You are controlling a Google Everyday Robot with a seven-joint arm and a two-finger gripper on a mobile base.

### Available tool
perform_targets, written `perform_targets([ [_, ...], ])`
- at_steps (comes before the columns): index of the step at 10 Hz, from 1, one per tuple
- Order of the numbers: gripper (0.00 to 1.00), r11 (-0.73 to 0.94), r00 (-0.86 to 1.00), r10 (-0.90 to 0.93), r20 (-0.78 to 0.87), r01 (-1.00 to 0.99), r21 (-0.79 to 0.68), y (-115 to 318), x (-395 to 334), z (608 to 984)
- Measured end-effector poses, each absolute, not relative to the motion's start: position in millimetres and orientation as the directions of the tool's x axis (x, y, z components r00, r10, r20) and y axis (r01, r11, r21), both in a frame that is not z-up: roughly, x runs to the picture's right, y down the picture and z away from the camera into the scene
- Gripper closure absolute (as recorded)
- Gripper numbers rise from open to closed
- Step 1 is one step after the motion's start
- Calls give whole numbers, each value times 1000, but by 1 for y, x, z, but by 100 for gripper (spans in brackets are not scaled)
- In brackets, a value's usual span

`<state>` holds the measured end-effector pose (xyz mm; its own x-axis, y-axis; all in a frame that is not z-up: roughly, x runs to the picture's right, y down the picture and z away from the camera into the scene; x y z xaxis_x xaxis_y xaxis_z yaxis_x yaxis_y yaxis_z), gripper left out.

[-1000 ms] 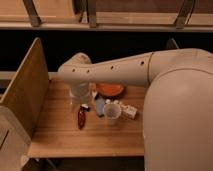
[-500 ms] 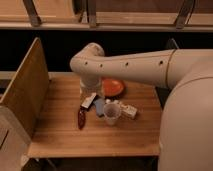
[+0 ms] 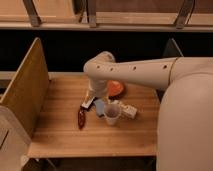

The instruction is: Pick up the ceramic cup

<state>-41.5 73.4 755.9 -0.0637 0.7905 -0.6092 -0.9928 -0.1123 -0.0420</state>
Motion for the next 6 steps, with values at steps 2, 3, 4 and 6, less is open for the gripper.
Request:
perform_targets([
  [2,35,-124,-95,754,-650,-992,1,85,-33,767],
  [3,35,-130,-120,728,-675,-991,36,92,-26,773],
  [4,35,-137,-136,706,-695,-989,54,98,-23,777],
  [6,35,-149,-161,657,-736,-985,82,110,-21,784],
])
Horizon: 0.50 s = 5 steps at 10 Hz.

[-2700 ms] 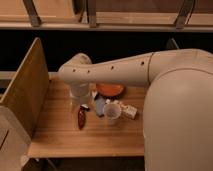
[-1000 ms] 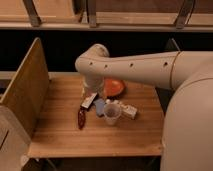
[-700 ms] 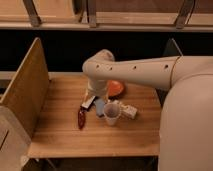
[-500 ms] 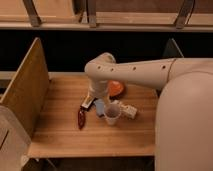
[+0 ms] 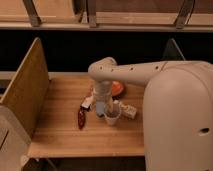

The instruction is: Pick up the ceramic cup

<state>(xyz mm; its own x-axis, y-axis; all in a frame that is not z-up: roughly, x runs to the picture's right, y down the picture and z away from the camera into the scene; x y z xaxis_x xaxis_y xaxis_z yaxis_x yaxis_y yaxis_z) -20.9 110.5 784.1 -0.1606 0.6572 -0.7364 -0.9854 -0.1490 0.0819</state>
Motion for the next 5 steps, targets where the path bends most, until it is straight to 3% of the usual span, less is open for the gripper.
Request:
perform_targets([
  [5,35,-125,-142,660,-738,-989,78,114,-22,783],
])
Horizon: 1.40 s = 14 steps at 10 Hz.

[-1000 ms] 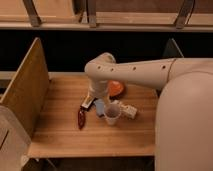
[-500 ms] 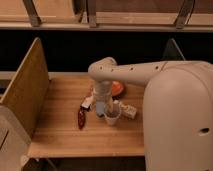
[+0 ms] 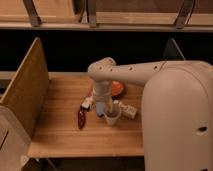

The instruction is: Pick up the ceramic cup

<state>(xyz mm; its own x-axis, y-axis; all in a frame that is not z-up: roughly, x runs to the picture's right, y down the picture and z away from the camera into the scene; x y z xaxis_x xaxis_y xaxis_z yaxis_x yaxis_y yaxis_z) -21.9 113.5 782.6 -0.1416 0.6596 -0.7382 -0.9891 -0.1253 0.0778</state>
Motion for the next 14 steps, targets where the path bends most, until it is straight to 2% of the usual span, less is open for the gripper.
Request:
perform_targets([
  [3,35,-102,-116,649,-752,-993,66,125,-28,786],
  [4,40,-101,-116,645,-755,-993,67,128,-27,789],
  [8,82,-103,-128,635,-762,-991,81,136,-18,798],
  [10,98,-103,-131,640,-758,-991,84,134,-15,798],
  [14,100,-48,-83,715,-694,-996,70,96,-21,776],
])
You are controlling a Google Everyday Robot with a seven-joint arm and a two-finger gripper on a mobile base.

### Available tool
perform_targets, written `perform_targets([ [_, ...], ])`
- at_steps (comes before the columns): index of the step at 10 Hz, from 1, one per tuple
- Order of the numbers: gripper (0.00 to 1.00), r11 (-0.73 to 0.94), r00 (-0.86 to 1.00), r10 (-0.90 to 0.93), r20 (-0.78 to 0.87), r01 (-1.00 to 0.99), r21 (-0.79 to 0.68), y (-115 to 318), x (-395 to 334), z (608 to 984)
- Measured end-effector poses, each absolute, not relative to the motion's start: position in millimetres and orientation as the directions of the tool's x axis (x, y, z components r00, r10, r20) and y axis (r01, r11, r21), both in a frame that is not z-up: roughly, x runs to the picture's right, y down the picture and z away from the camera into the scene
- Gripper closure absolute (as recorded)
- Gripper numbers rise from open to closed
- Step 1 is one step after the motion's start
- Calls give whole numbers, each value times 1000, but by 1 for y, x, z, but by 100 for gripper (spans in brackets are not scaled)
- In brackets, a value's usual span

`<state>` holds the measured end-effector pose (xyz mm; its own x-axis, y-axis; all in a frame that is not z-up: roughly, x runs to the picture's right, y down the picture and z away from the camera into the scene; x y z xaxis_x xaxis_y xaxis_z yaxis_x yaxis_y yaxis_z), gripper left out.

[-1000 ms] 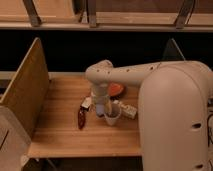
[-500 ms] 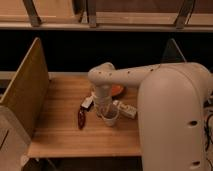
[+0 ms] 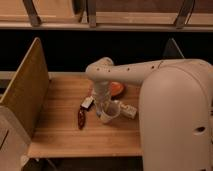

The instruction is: Pick up the ceramic cup

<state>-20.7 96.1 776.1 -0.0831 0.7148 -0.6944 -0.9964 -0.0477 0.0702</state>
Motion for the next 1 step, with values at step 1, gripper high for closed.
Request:
perform_targets([
  [1,100,-36,-60,734,-676,-998,49,85,-30,764],
])
